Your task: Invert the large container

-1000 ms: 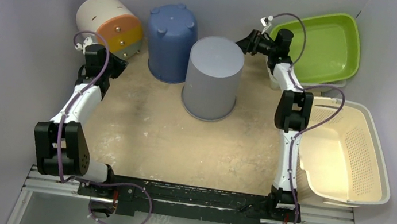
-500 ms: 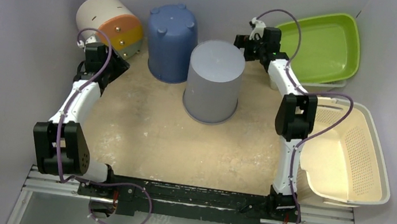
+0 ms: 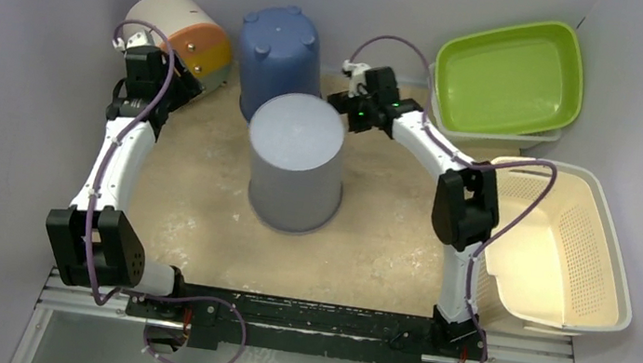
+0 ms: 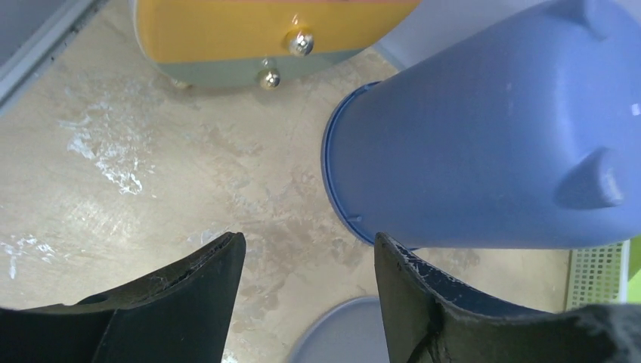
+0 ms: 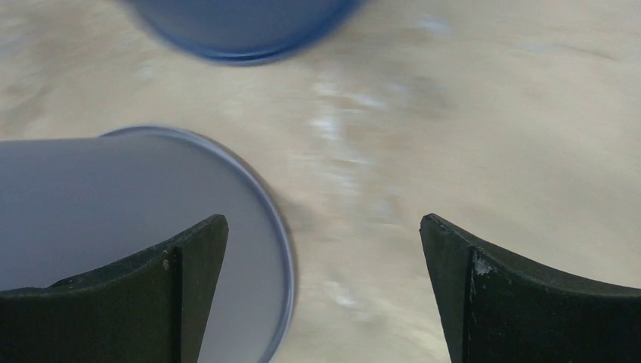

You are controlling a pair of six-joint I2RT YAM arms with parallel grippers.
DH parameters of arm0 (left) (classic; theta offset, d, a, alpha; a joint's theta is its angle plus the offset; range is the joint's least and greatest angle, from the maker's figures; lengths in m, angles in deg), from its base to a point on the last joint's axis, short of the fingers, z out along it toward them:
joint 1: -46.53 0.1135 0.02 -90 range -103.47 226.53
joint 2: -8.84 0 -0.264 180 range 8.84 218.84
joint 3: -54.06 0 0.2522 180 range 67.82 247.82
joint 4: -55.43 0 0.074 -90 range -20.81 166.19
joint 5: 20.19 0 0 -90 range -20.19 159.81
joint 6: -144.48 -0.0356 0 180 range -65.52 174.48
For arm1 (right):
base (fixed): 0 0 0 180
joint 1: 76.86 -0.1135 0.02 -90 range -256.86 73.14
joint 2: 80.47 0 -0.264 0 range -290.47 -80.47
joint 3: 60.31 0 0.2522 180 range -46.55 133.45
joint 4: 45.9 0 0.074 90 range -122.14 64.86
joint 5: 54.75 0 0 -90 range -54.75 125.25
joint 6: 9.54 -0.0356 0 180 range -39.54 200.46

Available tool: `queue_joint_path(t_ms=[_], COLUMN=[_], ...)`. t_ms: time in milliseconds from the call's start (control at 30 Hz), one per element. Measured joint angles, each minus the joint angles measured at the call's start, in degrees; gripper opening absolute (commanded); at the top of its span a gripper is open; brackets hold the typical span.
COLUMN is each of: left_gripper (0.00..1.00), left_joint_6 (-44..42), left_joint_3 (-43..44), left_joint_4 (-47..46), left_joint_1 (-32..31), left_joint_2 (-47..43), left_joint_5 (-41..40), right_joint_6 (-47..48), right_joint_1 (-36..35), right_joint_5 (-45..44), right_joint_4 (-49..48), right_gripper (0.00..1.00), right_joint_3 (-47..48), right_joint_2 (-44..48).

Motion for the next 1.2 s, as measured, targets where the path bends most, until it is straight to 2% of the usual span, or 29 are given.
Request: queue_joint_path(t_ms=[233, 367, 533, 700, 900, 1200], left_gripper=[0.66, 0.66, 0.66, 0.66, 0.66, 0.67], left_joint_6=[-1.2, -1.3, -1.2, -1.0, -1.1, -2.2], left_joint_3=[8.8, 14.4, 18.9, 19.3, 19.4, 21.5], left_joint_4=[2.6, 3.5, 3.2, 3.0, 3.7, 6.1], left_joint_1=[0.0, 0.0, 0.0, 0.0, -0.1, -1.5], left_joint_2=[0.0, 0.0, 0.3, 1.0, 2.4, 4.0], left_joint_5=[0.3, 2.2, 7.7, 13.3, 17.4, 18.1], right_joint_6=[-1.2, -1.6, -0.7, -0.4, -1.3, -4.6], right_joint_1=[-13.7, -14.4, -12.2, -11.0, -14.4, -25.3], right_joint_5=[3.2, 0.8, -9.0, -14.3, -13.1, -5.9], right_joint_4=[3.7, 5.8, 11.3, 14.7, 17.3, 18.5], right_gripper=[1.00, 1.00, 1.00, 1.00, 1.00, 1.00], right_joint_3=[7.8, 10.6, 10.1, 1.3, -12.2, -26.1], right_joint_2=[-2.3, -1.7, 1.7, 11.8, 24.8, 30.1])
